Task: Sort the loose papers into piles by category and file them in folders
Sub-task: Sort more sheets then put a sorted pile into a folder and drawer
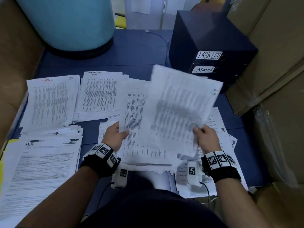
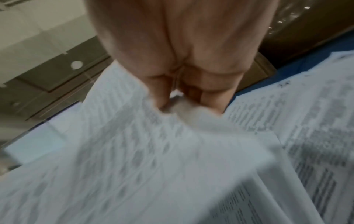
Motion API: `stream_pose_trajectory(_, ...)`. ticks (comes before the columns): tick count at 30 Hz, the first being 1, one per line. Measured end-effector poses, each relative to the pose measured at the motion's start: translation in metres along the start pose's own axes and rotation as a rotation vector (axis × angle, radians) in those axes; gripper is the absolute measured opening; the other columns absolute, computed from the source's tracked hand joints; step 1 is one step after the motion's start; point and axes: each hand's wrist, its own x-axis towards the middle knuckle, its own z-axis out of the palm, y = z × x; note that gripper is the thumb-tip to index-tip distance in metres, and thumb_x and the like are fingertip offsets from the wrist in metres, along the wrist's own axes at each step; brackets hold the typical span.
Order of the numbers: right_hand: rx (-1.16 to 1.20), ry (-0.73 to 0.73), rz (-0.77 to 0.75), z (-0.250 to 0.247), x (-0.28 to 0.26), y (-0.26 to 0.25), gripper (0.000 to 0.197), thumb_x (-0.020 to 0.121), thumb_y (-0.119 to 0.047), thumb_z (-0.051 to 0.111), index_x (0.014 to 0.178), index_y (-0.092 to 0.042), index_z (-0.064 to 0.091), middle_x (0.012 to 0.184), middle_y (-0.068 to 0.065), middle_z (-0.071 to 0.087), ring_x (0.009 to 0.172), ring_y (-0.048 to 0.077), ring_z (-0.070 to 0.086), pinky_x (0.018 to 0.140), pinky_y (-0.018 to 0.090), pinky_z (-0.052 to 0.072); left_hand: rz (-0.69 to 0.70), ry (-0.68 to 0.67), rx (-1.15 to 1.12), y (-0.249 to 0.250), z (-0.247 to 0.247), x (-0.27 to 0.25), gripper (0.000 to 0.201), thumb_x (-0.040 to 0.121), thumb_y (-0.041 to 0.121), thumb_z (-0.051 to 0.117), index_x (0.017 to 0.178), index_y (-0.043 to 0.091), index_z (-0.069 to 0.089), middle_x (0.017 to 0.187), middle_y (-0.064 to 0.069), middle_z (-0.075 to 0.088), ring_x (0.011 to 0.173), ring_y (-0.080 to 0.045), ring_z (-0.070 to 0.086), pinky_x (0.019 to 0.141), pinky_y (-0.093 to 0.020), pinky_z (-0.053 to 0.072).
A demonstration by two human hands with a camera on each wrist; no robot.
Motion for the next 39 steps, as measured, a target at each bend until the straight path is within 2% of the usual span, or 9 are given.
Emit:
stream_pose_trajectory(3, 0.019, 0.32, 0.152, -0.01, 0.013, 0.015, 0.03, 0.094, -0.042, 0.053, 0.078, -0.017, 0.057, 0.077, 0.02, 0.066, 0.071, 0.033, 0.063, 0.074, 0.043, 0.053, 0.023, 0.053, 0.036, -0.001, -0.007, 0.004, 0.022, 0.092, 0.005, 0.057, 0.108, 0.02, 0.061, 0.094, 0.006, 0.067, 0.084, -0.005, 0.062, 0.062, -0.011, 0.043)
stream_pose_trajectory(7, 0.077, 0.407, 0.138, -0.02, 0.02, 0.024, 0.017, 0.095, -0.035, 0.054, 0.094, -0.02, 0.062, 0.088, 0.018, 0.067, 0.078, 0.031, 0.063, 0.082, 0.047, 0.053, 0.019, 0.103, 0.036, -0.003, -0.014, 0.009, 0.021, 0.092, 0.008, 0.059, 0.107, 0.021, 0.062, 0.093, 0.005, 0.068, 0.088, -0.016, 0.063, 0.073, -0.023, 0.047)
stream_pose_trajectory(11, 0.17, 0.26, 0.005, -0.014, 0.013, 0.015, 0.012, 0.098, -0.029, 0.055, 0.096, -0.02, 0.064, 0.06, 0.004, 0.054, 0.057, 0.02, 0.05, 0.065, 0.034, 0.044, 0.018, 0.115, 0.022, -0.002, -0.013, 0.009, 0.024, 0.092, 0.008, 0.059, 0.114, 0.016, 0.064, 0.102, -0.001, 0.07, 0.093, -0.018, 0.065, 0.073, -0.022, 0.047)
stream_pose_trajectory(18, 0.145, -0.103, -0.037, 0.016, 0.005, 0.003, 0.015, 0.097, -0.022, 0.058, 0.089, -0.026, 0.07, 0.083, -0.004, 0.069, 0.082, 0.02, 0.061, 0.077, 0.035, 0.047, 0.037, 0.077, -0.056, 0.011, -0.008, 0.004, 0.026, 0.086, 0.002, 0.065, 0.108, 0.015, 0.064, 0.102, -0.005, 0.072, 0.094, -0.02, 0.068, 0.084, -0.033, 0.053)
stream_pose_trajectory(22, 0.095, -0.253, -0.024, 0.035, -0.001, -0.002, 0.012, 0.098, -0.018, 0.056, 0.098, -0.018, 0.068, 0.074, -0.013, 0.068, 0.073, 0.011, 0.059, 0.07, 0.028, 0.045, 0.082, 0.038, -0.118, 0.022, -0.004, -0.002, 0.023, 0.08, -0.006, 0.069, 0.098, 0.008, 0.065, 0.09, -0.003, 0.074, 0.077, -0.014, 0.069, 0.069, -0.029, 0.058)
stream_pose_trajectory(28, 0.165, -0.265, 0.069, 0.048, -0.005, 0.008, 0.009, 0.098, -0.012, 0.056, 0.101, -0.014, 0.063, 0.066, -0.013, 0.057, 0.044, -0.005, 0.05, 0.047, 0.013, 0.035, 0.053, 0.022, -0.068, 0.01, -0.007, -0.001, 0.019, 0.075, 0.03, 0.075, 0.077, 0.016, 0.061, 0.081, -0.004, 0.065, 0.077, -0.018, 0.057, 0.077, -0.032, 0.046)
stream_pose_trajectory(32, 0.092, -0.288, 0.065, 0.043, -0.002, 0.015, 0.022, 0.097, -0.018, 0.056, 0.119, -0.013, 0.06, 0.074, -0.016, 0.059, 0.05, -0.009, 0.052, 0.054, 0.016, 0.037, 0.052, 0.071, 0.023, 0.012, -0.004, -0.003, 0.02, 0.093, 0.016, 0.059, 0.073, 0.015, 0.059, 0.061, 0.014, 0.052, 0.056, -0.002, 0.045, 0.06, -0.021, 0.036)
stream_pose_trajectory(36, 0.129, -0.156, 0.088, 0.027, 0.007, 0.014, 0.044, 0.088, -0.034, 0.06, 0.129, -0.019, 0.055, 0.102, -0.006, 0.066, 0.084, 0.01, 0.062, 0.082, 0.032, 0.048, 0.081, 0.069, 0.103, 0.02, -0.004, -0.005, 0.029, 0.091, 0.004, 0.056, 0.086, 0.031, 0.067, 0.097, 0.011, 0.062, 0.084, -0.009, 0.055, 0.078, -0.023, 0.043)
stream_pose_trajectory(39, 0.219, 0.014, 0.093, 0.002, 0.016, 0.017, 0.012, 0.095, -0.021, 0.057, 0.105, -0.024, 0.062, 0.095, 0.0, 0.067, 0.08, 0.021, 0.064, 0.077, 0.036, 0.052, 0.113, 0.035, 0.165, 0.03, -0.006, -0.007, 0.043, 0.091, -0.006, 0.05, 0.101, 0.032, 0.068, 0.117, 0.01, 0.058, 0.109, -0.006, 0.052, 0.097, -0.024, 0.04)
